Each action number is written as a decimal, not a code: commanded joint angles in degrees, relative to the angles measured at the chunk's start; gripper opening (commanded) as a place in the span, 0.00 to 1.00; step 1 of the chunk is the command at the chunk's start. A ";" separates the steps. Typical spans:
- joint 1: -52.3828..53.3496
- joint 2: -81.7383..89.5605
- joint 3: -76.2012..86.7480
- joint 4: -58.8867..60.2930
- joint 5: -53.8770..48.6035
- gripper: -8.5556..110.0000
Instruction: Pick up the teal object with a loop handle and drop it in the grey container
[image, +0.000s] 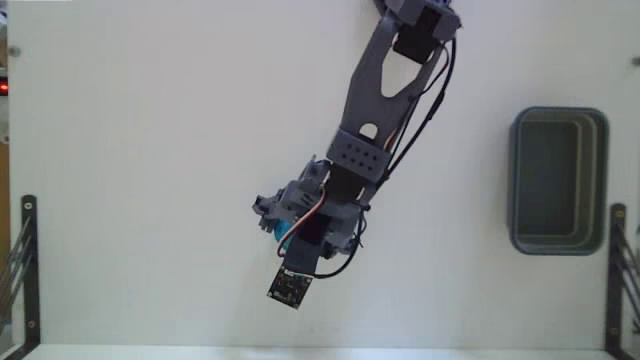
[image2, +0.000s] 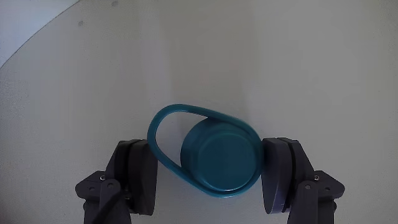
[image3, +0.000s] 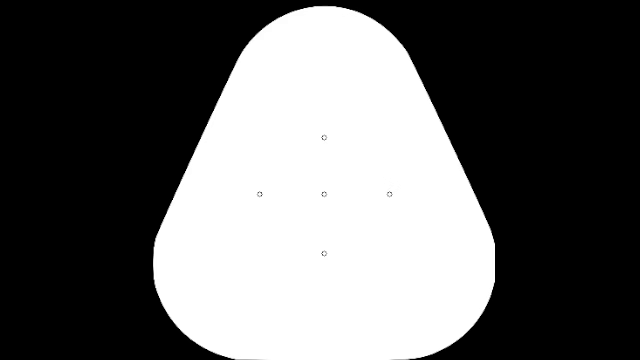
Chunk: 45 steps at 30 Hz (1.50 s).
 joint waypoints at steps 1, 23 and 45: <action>0.98 1.79 0.50 -1.35 0.26 1.00; 0.98 1.58 2.16 -3.22 0.26 1.00; 0.98 1.40 3.29 -4.53 0.26 1.00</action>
